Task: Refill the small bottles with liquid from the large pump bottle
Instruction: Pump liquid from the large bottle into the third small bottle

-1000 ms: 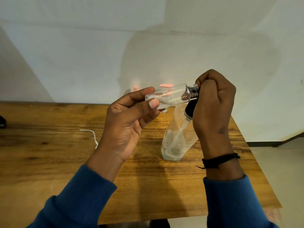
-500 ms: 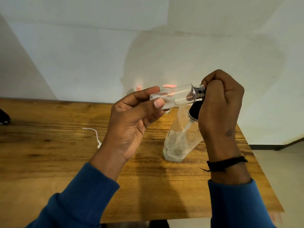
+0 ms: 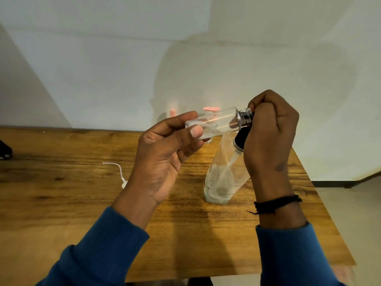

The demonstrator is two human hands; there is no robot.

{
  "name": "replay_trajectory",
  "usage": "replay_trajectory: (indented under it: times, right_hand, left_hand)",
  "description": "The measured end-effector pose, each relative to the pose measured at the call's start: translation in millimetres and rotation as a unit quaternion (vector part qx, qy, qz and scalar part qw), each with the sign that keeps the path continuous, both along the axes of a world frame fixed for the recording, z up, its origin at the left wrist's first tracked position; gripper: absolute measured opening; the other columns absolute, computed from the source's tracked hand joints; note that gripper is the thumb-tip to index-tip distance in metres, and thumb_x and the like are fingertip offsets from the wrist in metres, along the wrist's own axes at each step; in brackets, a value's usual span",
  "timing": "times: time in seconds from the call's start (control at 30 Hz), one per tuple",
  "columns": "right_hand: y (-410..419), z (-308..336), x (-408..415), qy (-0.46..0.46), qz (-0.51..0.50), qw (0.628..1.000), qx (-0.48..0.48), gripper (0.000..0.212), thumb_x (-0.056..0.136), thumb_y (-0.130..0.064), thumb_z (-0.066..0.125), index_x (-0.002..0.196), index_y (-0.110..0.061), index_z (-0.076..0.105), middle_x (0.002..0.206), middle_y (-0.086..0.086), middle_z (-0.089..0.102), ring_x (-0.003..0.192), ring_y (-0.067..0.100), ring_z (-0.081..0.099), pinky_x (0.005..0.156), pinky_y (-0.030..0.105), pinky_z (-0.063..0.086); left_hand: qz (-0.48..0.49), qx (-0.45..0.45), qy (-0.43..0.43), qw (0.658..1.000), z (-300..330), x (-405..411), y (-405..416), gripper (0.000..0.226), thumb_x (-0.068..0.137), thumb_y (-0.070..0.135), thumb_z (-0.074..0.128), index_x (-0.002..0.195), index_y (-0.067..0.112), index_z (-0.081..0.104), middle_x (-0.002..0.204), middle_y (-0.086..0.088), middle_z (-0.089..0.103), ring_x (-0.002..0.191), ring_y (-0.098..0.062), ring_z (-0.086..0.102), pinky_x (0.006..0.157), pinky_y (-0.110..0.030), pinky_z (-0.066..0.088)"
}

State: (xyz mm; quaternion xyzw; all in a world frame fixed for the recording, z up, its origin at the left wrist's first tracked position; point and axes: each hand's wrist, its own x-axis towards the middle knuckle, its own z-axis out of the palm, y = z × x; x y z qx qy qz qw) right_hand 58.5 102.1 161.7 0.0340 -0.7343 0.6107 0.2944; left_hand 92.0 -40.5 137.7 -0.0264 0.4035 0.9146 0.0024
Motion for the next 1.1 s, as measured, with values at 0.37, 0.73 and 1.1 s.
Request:
replay_trajectory:
  times: [0.37,0.73,1.1]
  right_hand:
    - [-1.5,-0.1,0.1,-0.001,-0.005,1.000,0.010,0.022,0.083,-0.001,0.035,0.065,-0.006,0.045,0.057,-0.003,0.036,0.051,0.009,0.032,0.045,0.023,0.025]
    - [0.9,2.2,-0.1,0.001,-0.012,1.000,0.012,0.020,0.082,-0.003,0.034,0.066,0.001,0.046,0.059,0.003,0.037,0.054,0.014,0.034,0.047,0.026,0.026]
    - [2.3,4.3,1.4,0.006,-0.011,1.000,0.024,0.022,0.085,0.002,0.034,0.067,0.002,0.047,0.058,0.002,0.037,0.051,0.006,0.032,0.044,0.019,0.026]
  left_hand:
    - [0.004,0.001,-0.005,1.000,2.4,-1.2,-1.1,0.023,0.065,0.005,0.072,0.085,0.014,0.080,0.099,-0.011,0.075,0.085,-0.023,0.073,0.063,-0.019,0.057]
    - [-0.001,0.011,-0.005,1.000,3.1,-0.6,1.5,0.024,0.063,0.006,0.073,0.085,0.013,0.080,0.095,-0.009,0.076,0.081,-0.021,0.073,0.065,-0.020,0.059]
    - [-0.004,0.011,-0.001,1.000,2.7,-0.9,1.1,0.024,0.067,0.004,0.071,0.087,0.013,0.079,0.100,-0.012,0.075,0.083,-0.023,0.073,0.065,-0.020,0.058]
